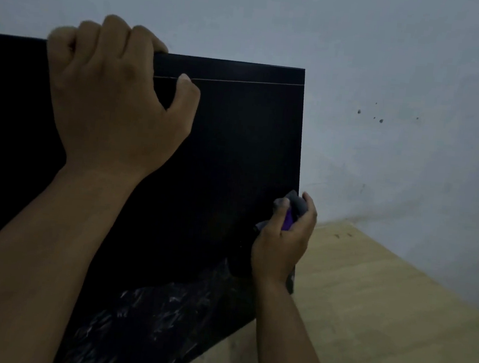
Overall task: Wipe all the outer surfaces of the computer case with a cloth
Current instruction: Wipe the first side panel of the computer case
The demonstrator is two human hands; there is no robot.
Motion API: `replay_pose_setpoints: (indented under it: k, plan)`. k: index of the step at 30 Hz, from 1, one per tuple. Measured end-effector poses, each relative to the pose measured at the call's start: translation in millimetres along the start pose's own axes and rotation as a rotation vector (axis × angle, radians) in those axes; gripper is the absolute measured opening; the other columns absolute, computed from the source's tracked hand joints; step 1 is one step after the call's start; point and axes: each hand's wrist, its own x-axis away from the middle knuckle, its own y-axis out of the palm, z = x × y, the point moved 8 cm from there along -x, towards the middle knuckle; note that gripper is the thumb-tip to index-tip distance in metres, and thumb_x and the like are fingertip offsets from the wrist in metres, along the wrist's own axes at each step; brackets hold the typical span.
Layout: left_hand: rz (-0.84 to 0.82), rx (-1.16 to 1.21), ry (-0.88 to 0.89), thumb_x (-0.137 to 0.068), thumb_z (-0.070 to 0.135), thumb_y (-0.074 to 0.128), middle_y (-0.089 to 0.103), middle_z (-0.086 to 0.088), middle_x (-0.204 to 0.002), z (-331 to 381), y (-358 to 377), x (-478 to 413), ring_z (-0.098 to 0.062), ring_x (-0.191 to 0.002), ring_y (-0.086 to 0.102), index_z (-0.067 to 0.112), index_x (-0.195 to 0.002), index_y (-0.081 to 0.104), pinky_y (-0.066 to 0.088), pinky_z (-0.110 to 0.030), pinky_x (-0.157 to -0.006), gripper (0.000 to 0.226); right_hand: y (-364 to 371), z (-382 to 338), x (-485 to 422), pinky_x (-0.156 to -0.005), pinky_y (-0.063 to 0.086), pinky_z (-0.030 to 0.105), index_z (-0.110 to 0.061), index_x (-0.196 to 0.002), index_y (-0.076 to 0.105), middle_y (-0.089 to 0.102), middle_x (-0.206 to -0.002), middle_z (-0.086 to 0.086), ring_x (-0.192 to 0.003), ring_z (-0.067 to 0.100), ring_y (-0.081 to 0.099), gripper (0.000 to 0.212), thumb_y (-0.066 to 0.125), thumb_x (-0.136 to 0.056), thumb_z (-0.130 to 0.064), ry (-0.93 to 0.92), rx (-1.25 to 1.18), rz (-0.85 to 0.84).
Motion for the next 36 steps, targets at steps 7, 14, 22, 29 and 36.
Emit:
replay_pose_setpoints:
  k: [7, 14, 22, 29, 36]
  plan:
    - [0.013, -0.03, -0.013, -0.091, 0.047, 0.044, 0.058, -0.013, -0.108, 1.0, -1.5, 1.5, -0.035, -0.105, 0.049, 0.011, -0.109, 0.06, 0.026, -0.045, -0.105, 0.044, -30.9, 66.5, 3.3, -0.087, 0.046, 0.028, -0.008, -0.132, 0.05, 0.042, -0.139, 0.014, -0.117, 0.031, 0.054, 0.031, 0.049, -0.102, -0.019, 0.61, -0.065, 0.281]
    - [0.035, -0.043, -0.002, -0.09, 0.044, 0.046, 0.059, -0.013, -0.105, 1.9, -2.4, 1.4, -0.035, -0.101, 0.05, 0.01, -0.108, 0.063, 0.026, -0.042, -0.103, 0.042, 28.3, -40.1, -0.7, -0.112, 0.035, 0.024, -0.025, -0.152, 0.027, 0.029, -0.156, -0.007, -0.143, 0.008, 0.03, 0.053, 0.046, -0.103, -0.02, 0.06, -0.087, -0.196]
    - [0.027, -0.038, -0.007, -0.09, 0.044, 0.046, 0.059, -0.011, -0.105, 1.3, -1.7, 1.2, -0.033, -0.103, 0.05, 0.011, -0.109, 0.062, 0.024, -0.041, -0.105, 0.042, -17.6, 34.3, 4.3, -0.096, 0.052, 0.037, -0.025, -0.119, 0.054, 0.06, -0.125, -0.003, -0.114, 0.015, 0.06, 0.02, 0.049, -0.102, -0.018, 0.259, 0.004, 0.155]
    - [0.028, -0.047, -0.016, -0.089, 0.044, 0.045, 0.059, -0.011, -0.105, 1.3, -1.0, 0.3, -0.033, -0.103, 0.05, 0.011, -0.109, 0.062, 0.024, -0.041, -0.106, 0.042, 2.4, 8.9, 3.7, -0.106, 0.041, 0.03, -0.001, -0.13, 0.05, 0.037, -0.147, 0.009, -0.136, 0.023, 0.039, 0.03, 0.046, -0.101, -0.005, 0.38, 0.009, 0.122]
    - [0.018, -0.056, -0.02, -0.089, 0.044, 0.045, 0.058, -0.013, -0.107, 1.6, 1.4, 1.6, -0.034, -0.105, 0.049, 0.01, -0.11, 0.062, 0.023, -0.041, -0.107, 0.043, 25.9, -20.2, 20.3, -0.122, 0.024, 0.032, -0.008, -0.148, 0.039, 0.021, -0.162, -0.003, -0.15, 0.005, 0.009, 0.046, 0.046, -0.102, -0.013, 0.038, 0.1, -0.102]
